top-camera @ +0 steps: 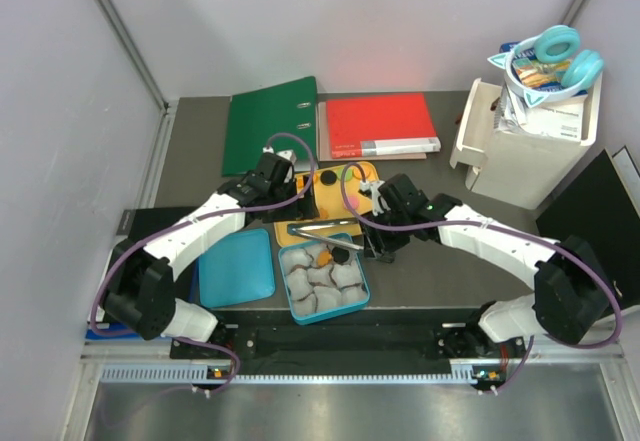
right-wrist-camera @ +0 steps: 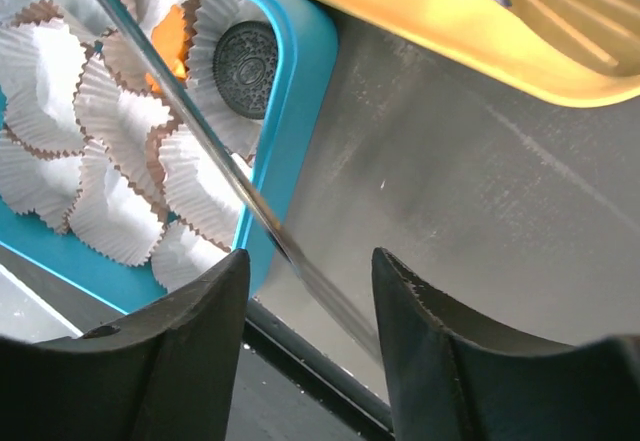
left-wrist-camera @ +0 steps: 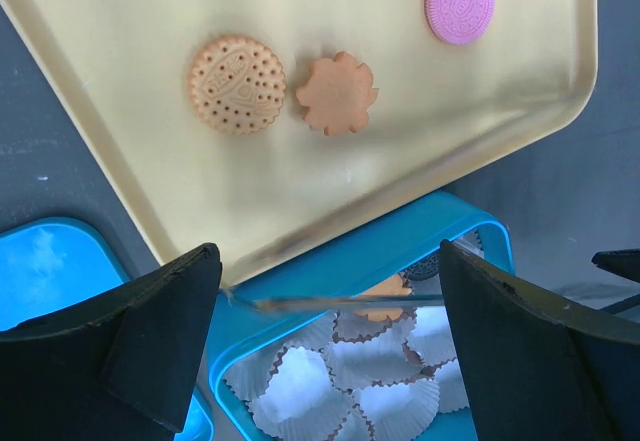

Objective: Pack the cookies

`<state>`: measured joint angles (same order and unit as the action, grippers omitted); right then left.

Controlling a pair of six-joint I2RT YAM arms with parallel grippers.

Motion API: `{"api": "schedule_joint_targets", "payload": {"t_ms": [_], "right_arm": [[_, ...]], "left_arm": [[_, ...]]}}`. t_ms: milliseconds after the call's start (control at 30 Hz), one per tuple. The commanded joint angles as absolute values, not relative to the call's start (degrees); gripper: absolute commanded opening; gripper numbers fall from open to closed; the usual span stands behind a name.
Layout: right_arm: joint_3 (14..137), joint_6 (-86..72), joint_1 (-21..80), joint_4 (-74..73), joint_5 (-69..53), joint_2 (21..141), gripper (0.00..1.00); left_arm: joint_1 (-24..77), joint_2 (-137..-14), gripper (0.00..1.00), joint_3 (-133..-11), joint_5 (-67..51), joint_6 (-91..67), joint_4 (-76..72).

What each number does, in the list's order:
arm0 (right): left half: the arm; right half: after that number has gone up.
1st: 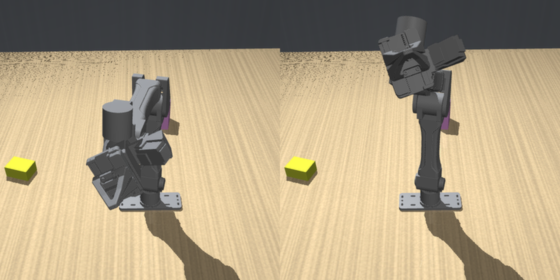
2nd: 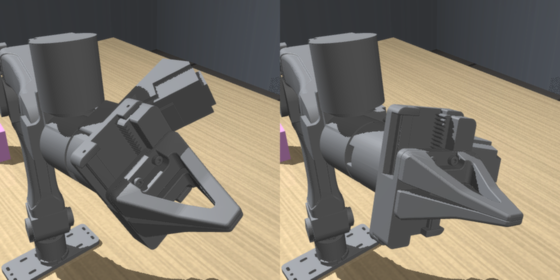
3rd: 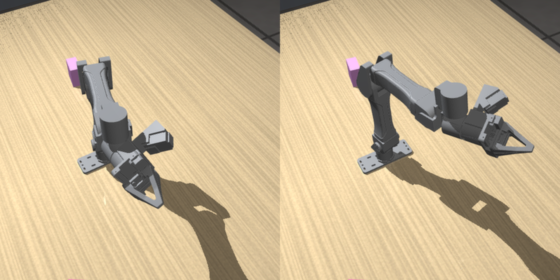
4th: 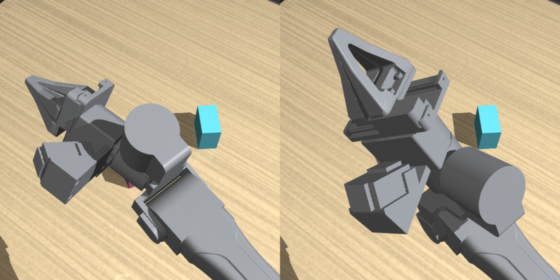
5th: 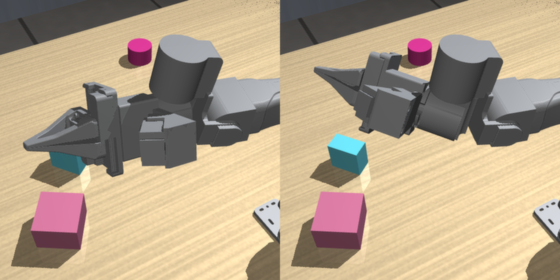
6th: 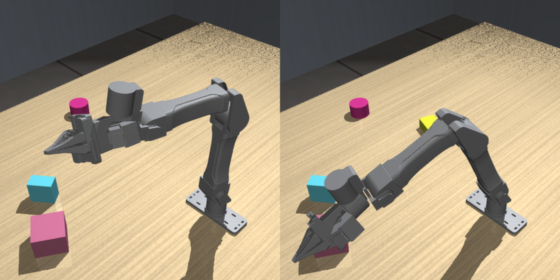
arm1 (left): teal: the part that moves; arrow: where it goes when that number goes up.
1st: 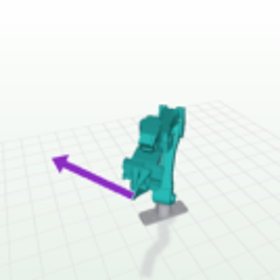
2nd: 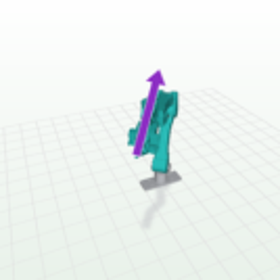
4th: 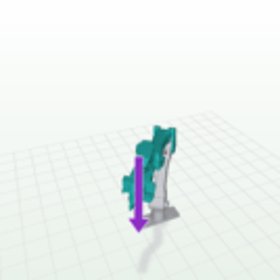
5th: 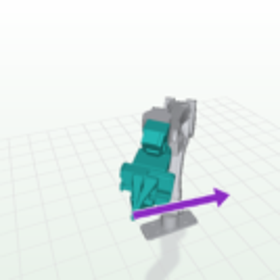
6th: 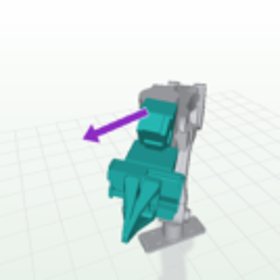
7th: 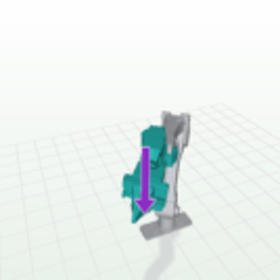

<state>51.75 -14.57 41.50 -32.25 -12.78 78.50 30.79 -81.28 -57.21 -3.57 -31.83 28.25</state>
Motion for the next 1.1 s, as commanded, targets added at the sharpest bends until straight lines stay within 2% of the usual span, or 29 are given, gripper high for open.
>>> {"api": "schedule_joint_targets", "payload": {"t_ms": [0, 300, 433, 500, 533, 633, 800, 833, 1067], "right_arm": [[54.5, -14.2, 42.1, -29.9, -11.1, 79.3, 0.51], [56.0, -13.8, 42.1, -29.6, -10.5, 80.5, 0.37], [56.4, -14.0, 42.0, -29.8, -10.0, 80.2, 0.15], [57.4, -14.1, 42.1, -30.1, -9.8, 79.9, 0.13], [57.8, -14.0, 42.1, -30.2, -9.8, 79.7, 0.09], [60.5, -13.8, 42.1, -31.3, -9.2, 79.5, 0.05], [65.5, -13.3, 42.0, -33.5, -7.3, 79.3, 0.04], [66.4, -13.3, 42.1, -33.6, -6.5, 79.4, 0.00], [69.0, -13.9, 41.8, -35.7, -0.9, 79.0, 0.00]], "left_arm": [[30.7, -81.6, 0.93, -58.4, -3.8, -32.3, 26.5], [30.7, -82.0, 0.92, -59.4, -3.8, -32.3, 26.5], [30.7, -81.9, 0.92, -59.6, -3.6, -32.3, 26.6], [30.7, -81.7, 0.92, -59.9, -3.3, -32.2, 26.7], [30.7, -81.7, 0.92, -60.0, -3.3, -32.2, 26.8], [30.7, -81.8, 0.93, -61.1, -2.4, -32.6, 27.2], [30.5, -81.1, 0.95, -62.9, -0.9, -33.8, 26.6], [30.5, -80.9, 0.95, -63.2, -0.4, -33.8, 26.6], [30.4, -80.0, 0.96, -63.7, 4.4, -33.8, 26.8]]}}
